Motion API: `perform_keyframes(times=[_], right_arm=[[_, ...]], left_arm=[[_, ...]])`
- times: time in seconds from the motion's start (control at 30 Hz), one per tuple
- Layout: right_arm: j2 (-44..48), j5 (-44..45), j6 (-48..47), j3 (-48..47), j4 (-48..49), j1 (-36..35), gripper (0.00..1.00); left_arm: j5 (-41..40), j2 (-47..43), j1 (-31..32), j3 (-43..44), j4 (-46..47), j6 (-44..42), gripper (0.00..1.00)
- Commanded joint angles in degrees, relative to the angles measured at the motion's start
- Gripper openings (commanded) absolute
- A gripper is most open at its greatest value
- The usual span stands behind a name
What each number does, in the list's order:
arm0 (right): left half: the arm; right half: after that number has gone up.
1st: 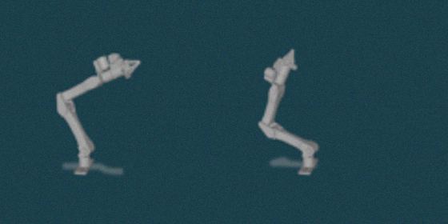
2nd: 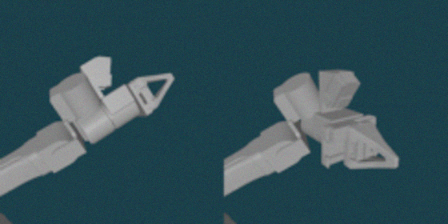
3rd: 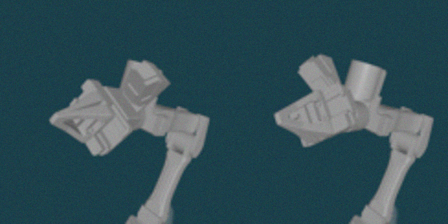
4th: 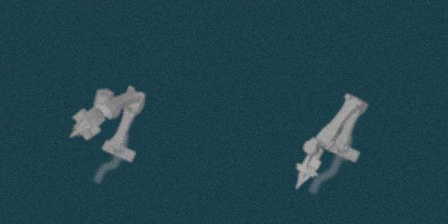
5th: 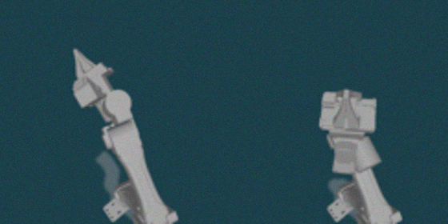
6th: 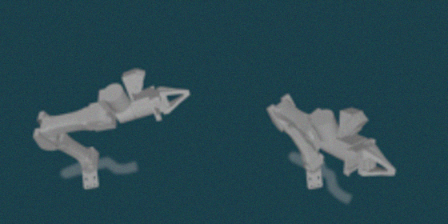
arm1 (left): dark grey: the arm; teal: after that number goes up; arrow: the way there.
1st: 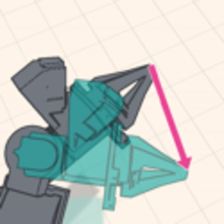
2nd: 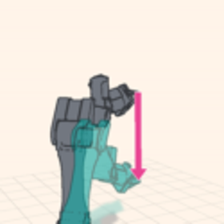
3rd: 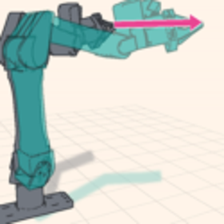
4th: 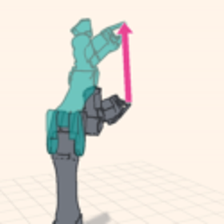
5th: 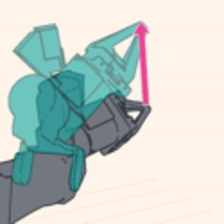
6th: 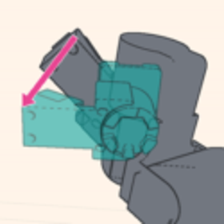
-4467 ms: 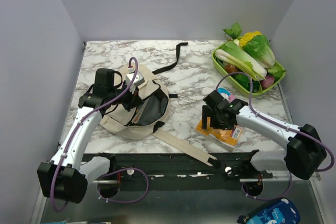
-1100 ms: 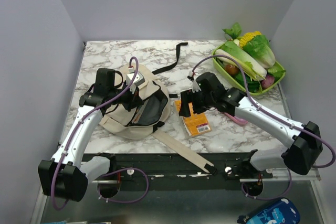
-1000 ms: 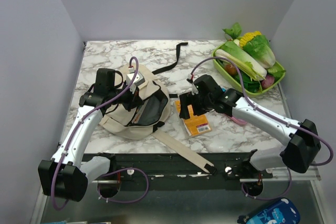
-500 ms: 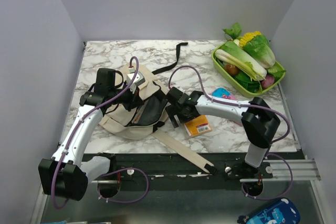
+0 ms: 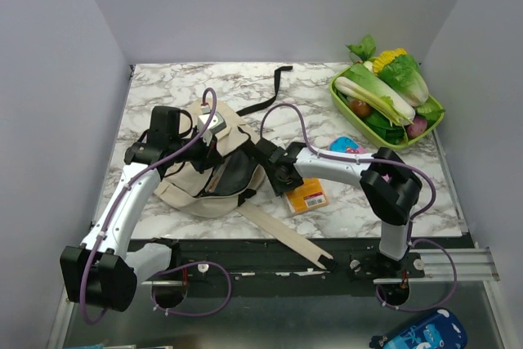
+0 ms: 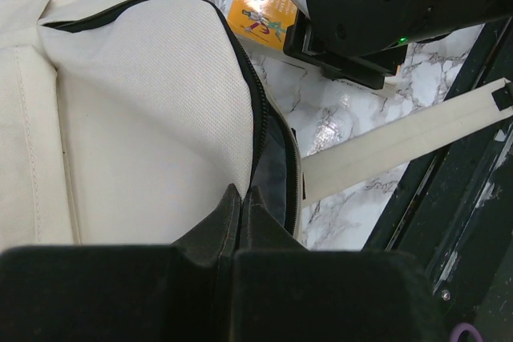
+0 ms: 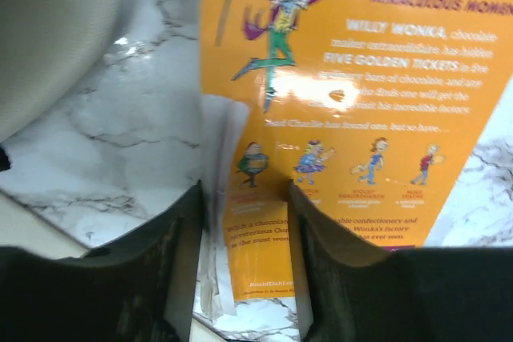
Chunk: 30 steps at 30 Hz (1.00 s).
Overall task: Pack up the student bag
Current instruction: Pick up the book from the center of the board.
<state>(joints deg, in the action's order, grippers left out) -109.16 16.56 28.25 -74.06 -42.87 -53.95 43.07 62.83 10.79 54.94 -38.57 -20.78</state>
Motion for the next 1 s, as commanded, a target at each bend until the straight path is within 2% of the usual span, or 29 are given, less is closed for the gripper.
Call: perform_keyframes(times=[0.0,0.03,0.13,0.23,0.37,0.77,0.9,0.97], right_arm=[[-5.2,-9.9,2.7,6.6,4.6,-0.1,0.4],[-5.0,-10.6,2.8,7.2,5.2,-0.2,0.27],[-4.2,-12.4,3.2,8.8,7.1,0.0,0.07],[-3.3,-12.2,3.1,8.9,7.1,0.0,0.02],[0.1,-11.1,3.0,9.4,7.4,0.3,0.0],[26.4,-6.0,-2.8,4.7,3.1,-0.2,0.0],[30.1,-5.3,-8.0,2.7,3.5,-4.8,0.01],[31.5,-1.6,-10.8,1.4,2.0,-6.3,0.0]], left_arm=[[1.0,-0.2,0.3,1.2,0.4,-0.8,0.0],[0.9,-0.2,0.3,1.0,0.5,-1.0,0.0],[0.9,-0.5,0.3,0.7,0.4,-1.1,0.0],[0.8,-0.7,0.3,0.9,0.2,-1.1,0.0],[0.9,-1.1,0.3,1.0,0.2,-1.0,0.0],[1.0,-1.5,0.3,1.0,0.3,-0.9,0.0],[1.3,-1.3,0.3,1.2,0.9,-0.6,0.0],[1.4,-1.1,0.3,1.5,0.9,-0.4,0.0]])
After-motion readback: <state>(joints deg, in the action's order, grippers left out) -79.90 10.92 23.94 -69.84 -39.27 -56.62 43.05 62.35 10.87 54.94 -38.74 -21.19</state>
